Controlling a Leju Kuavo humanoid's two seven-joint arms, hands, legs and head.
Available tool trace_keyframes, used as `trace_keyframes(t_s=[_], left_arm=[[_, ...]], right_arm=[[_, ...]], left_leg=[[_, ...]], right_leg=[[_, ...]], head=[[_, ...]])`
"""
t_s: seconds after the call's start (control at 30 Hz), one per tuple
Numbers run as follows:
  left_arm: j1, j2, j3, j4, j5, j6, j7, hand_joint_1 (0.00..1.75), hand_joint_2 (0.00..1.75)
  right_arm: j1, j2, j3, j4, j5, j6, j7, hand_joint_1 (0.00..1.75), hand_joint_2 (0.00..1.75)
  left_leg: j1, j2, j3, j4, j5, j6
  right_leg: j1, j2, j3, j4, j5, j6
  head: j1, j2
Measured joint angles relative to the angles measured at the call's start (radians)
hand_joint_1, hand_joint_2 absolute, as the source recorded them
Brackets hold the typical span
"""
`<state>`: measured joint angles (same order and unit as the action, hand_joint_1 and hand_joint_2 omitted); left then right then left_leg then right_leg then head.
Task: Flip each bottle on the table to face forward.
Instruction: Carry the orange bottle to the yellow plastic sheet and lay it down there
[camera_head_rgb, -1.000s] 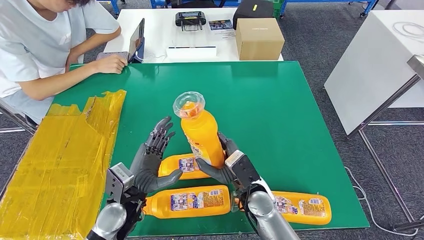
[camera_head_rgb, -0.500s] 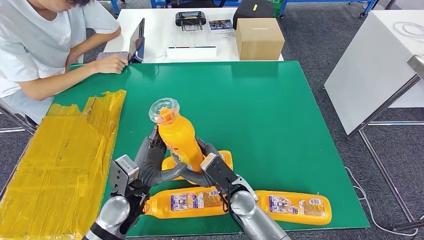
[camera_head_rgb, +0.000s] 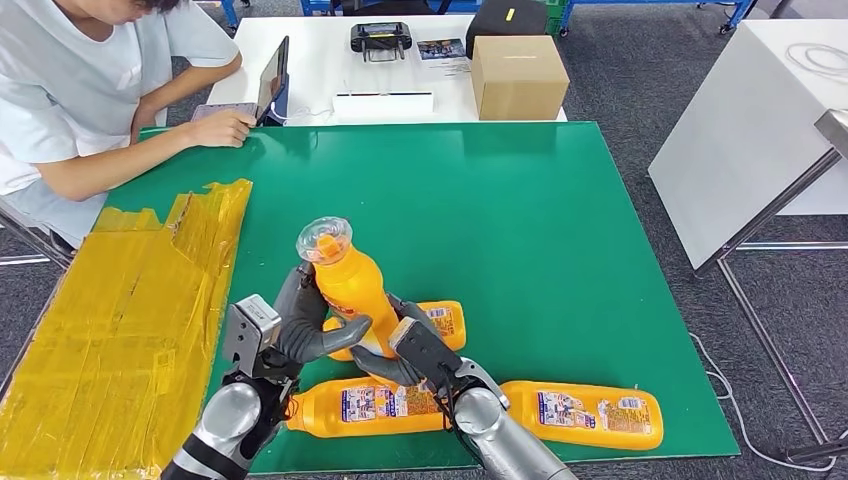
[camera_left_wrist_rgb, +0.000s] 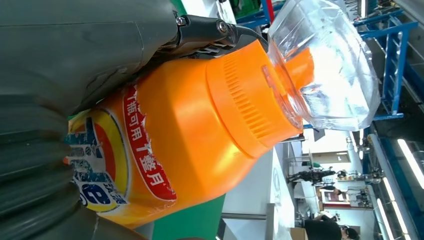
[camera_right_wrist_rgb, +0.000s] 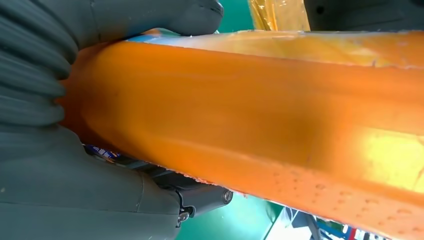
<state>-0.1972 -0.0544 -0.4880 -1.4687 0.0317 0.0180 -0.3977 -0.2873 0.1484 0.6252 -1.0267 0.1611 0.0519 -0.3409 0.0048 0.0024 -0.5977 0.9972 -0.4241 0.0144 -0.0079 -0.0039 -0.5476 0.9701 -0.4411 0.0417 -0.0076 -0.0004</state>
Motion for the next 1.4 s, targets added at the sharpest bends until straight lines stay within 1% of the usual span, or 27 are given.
trace_keyframes(t_s=[0.2, 0.3, 0.37, 0.4, 0.43, 0.53, 0.63, 0.87, 0.9, 1.0, 1.03, 1.4], left_arm=[[-0.013, 0.000, 0.001, 0.023, -0.002, 0.016, 0.004, 0.02, 1.75], [-0.017, 0.000, 0.001, 0.030, -0.002, 0.016, 0.004, 0.14, 1.75], [-0.018, 0.000, 0.000, 0.034, -0.003, 0.017, 0.004, 0.10, 1.75], [-0.019, 0.000, 0.000, 0.036, -0.006, 0.019, 0.006, 0.03, 1.75], [-0.020, 0.000, 0.000, 0.038, -0.011, 0.022, 0.009, 0.00, 1.75], [-0.028, 0.000, -0.001, 0.050, -0.034, 0.035, 0.024, 0.00, 1.75], [-0.035, -0.001, -0.001, 0.067, -0.048, 0.044, 0.034, 0.00, 1.75], [-0.041, -0.001, 0.000, 0.080, -0.054, 0.047, 0.036, 0.01, 1.75], [-0.042, -0.001, 0.001, 0.080, -0.054, 0.046, 0.036, 0.27, 1.75], [-0.042, -0.002, 0.002, 0.080, -0.048, 0.040, 0.036, 1.57, 1.75], [-0.042, -0.002, 0.002, 0.080, -0.043, 0.037, 0.035, 1.75, 1.75], [-0.032, -0.013, 0.016, 0.079, -0.001, 0.034, 0.024, 1.75, 1.75]], right_arm=[[0.000, 0.002, 0.010, 0.010, 0.006, 0.000, -0.003, 1.75, 1.75], [0.000, 0.003, 0.013, 0.014, 0.006, 0.000, -0.003, 1.74, 1.75], [0.000, 0.003, 0.013, 0.016, 0.006, 0.000, -0.003, 1.75, 1.75], [0.000, 0.003, 0.013, 0.017, 0.008, 0.000, -0.004, 1.75, 1.75], [0.000, 0.003, 0.013, 0.017, 0.010, -0.001, -0.005, 1.75, 1.75], [0.000, 0.004, 0.014, 0.016, 0.029, -0.014, -0.009, 1.75, 1.75], [0.001, 0.004, 0.015, 0.009, 0.068, -0.047, -0.011, 1.75, 1.75], [0.012, -0.013, 0.020, -0.047, 0.189, -0.131, -0.011, 1.75, 1.75], [0.013, -0.016, 0.021, -0.054, 0.203, -0.139, -0.008, 1.74, 1.75], [0.014, -0.021, 0.027, -0.066, 0.238, -0.163, -0.001, 1.74, 1.75], [0.014, -0.022, 0.029, -0.068, 0.244, -0.168, 0.000, 1.74, 1.75], [0.015, -0.023, 0.033, -0.077, 0.256, -0.179, 0.001, 1.75, 1.75]], left_leg=[[0.000, 0.000, 0.000, 0.000, 0.000, 0.000], [0.000, 0.000, 0.000, 0.000, 0.000, 0.000], [0.000, 0.000, 0.000, 0.000, 0.000, 0.000], [0.000, 0.000, 0.000, 0.000, 0.000, 0.000], [0.000, 0.000, 0.000, 0.000, 0.000, 0.000], [0.000, 0.000, 0.000, 0.000, 0.000, 0.000], [0.000, 0.000, 0.000, 0.000, 0.000, 0.000], [0.000, 0.000, -0.001, 0.000, 0.000, 0.000], [0.000, 0.000, -0.001, 0.000, 0.000, 0.000], [0.000, 0.000, -0.001, 0.000, 0.000, 0.000], [0.000, 0.000, -0.001, 0.000, 0.000, 0.000], [0.000, 0.000, -0.001, 0.000, 0.000, 0.000]], right_leg=[[0.000, 0.000, 0.000, 0.000, 0.000, 0.000], [0.000, 0.000, 0.000, 0.000, 0.000, 0.000], [0.000, 0.000, 0.000, 0.000, 0.000, 0.000], [0.000, 0.000, 0.000, 0.000, 0.000, 0.000], [0.000, 0.000, 0.000, 0.000, 0.000, 0.000], [0.000, 0.000, 0.000, 0.000, 0.000, 0.000], [0.000, 0.000, 0.000, 0.000, 0.000, 0.000], [0.000, 0.000, 0.000, 0.000, 0.000, 0.000], [0.000, 0.000, 0.000, 0.000, 0.000, 0.000], [0.000, 0.000, 0.000, 0.000, 0.000, 0.000], [0.000, 0.000, 0.000, 0.000, 0.000, 0.000], [0.000, 0.000, 0.000, 0.000, 0.000, 0.000]], head=[[0.000, 0.000], [0.000, 0.000], [0.000, 0.000], [0.000, 0.000], [0.000, 0.000], [0.000, 0.000], [0.000, 0.000], [0.000, 0.000], [0.000, 0.000], [0.000, 0.000], [0.000, 0.000], [0.000, 0.000]])
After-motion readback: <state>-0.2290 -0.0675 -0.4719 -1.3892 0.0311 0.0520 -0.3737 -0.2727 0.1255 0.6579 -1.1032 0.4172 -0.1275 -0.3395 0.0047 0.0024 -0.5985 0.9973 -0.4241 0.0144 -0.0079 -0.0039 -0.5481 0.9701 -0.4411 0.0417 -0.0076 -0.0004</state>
